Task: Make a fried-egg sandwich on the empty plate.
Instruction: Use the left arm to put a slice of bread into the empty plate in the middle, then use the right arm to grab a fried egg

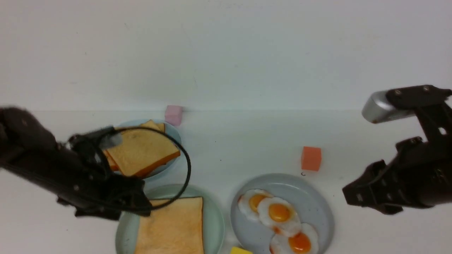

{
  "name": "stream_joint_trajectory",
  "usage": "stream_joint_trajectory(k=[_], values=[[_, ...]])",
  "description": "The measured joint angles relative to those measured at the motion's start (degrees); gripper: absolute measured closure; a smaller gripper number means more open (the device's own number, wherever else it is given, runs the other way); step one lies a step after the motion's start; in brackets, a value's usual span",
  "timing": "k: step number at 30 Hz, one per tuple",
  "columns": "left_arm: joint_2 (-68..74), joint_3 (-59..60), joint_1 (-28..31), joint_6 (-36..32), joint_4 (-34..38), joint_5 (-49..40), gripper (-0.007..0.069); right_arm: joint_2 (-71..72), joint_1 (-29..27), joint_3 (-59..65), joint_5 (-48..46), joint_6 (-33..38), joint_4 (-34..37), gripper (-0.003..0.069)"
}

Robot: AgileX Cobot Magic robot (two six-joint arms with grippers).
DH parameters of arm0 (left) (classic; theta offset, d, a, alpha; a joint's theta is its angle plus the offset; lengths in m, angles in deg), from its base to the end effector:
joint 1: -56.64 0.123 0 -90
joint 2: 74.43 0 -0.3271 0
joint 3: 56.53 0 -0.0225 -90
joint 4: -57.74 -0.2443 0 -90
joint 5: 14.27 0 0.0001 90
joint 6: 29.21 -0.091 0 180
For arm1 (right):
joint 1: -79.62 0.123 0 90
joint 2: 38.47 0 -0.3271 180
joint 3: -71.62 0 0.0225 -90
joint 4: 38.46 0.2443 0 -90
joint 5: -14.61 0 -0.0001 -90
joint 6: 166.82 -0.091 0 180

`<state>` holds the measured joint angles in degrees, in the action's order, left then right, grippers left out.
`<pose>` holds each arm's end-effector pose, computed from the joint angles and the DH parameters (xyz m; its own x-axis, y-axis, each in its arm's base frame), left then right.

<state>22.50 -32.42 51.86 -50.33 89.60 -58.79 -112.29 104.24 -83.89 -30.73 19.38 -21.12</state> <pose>0.2841 -0.0576 0.2611 -0.9502 0.0343 -0.3097 0.1521 0.9184 -0.3652 0.1812 0.1043 0.3537 -0.7718 -0.2380 -0.5897 -0.4445 0.8651 0.2326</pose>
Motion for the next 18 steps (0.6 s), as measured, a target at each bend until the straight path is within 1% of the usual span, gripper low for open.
stream_joint_trajectory(k=[1,2,4,5,6,8,9,10,12,13,14,15,16,17,18], values=[[-0.9,-1.8,-0.1,1.7,-2.6,-2.5,0.0069,-1.4,0.0,-0.2,0.8,0.0,0.3,0.0385],[-1.4,-2.7,-0.2,2.8,-3.9,-3.5,0.0065,-2.0,0.0,-0.2,1.0,0.0,0.5,0.0385],[-5.1,-7.3,-1.2,5.2,-9.1,-7.9,0.0062,-5.9,0.0,-0.4,2.4,0.0,1.6,0.0385],[-6.7,-8.3,-1.9,5.5,-9.6,-9.0,0.007,-8.0,-0.3,-0.6,2.4,0.2,1.8,0.0385],[-9.8,-9.1,-3.9,5.3,-9.4,-9.6,0.009,-10.6,-1.1,-1.0,2.0,0.8,2.8,0.0385],[-13.9,-8.9,-8.0,3.4,-7.6,-9.8,0.0144,-14.6,-3.3,-2.7,0.8,2.5,4.4,0.0385],[-14.3,-8.8,-8.5,2.8,-7.3,-9.8,0.016,-15.5,-4.2,-3.2,0.5,3.2,4.8,0.0385],[-17.6,-7.5,-13.5,1.0,-4.9,-8.9,0.0235,-18.8,-6.4,-4.9,-0.7,6.3,6.8,0.0385],[-20.8,-4.9,-20.2,-0.4,-2.1,-6.6,0.0351,-22.7,-9.4,-7.3,-2.7,12.4,10.5,0.0385],[-22.4,-3.0,-24.5,-0.5,-0.9,-4.8,0.0426,-25.1,-10.8,-8.4,-3.7,17.2,13.1,0.0385],[-22.8,-2.5,-25.7,-0.5,-0.8,-4.2,0.0452,-25.8,-11.2,-8.8,-4.1,18.6,13.8,0.0385],[-23.4,-1.6,-27.7,-0.4,-0.7,-2.7,0.0501,-27.7,-11.9,-9.5,-4.7,22.0,15.3,0.0385],[-24.1,-0.6,-30.1,0.5,-0.9,-1.3,0.0583,-29.9,-12.3,-10.2,-5.4,26.0,16.6,0.0385],[-24.3,-0.4,-31.2,1.0,-1.1,-0.5,0.061,-30.9,-12.4,-10.7,-5.7,27.8,17.1,0.0385],[-24.5,-0.2,-32.3,2.4,-1.3,0.3,0.0638,-33.1,-12.5,-11.3,-6.1,31.3,17.9,0.0385]])
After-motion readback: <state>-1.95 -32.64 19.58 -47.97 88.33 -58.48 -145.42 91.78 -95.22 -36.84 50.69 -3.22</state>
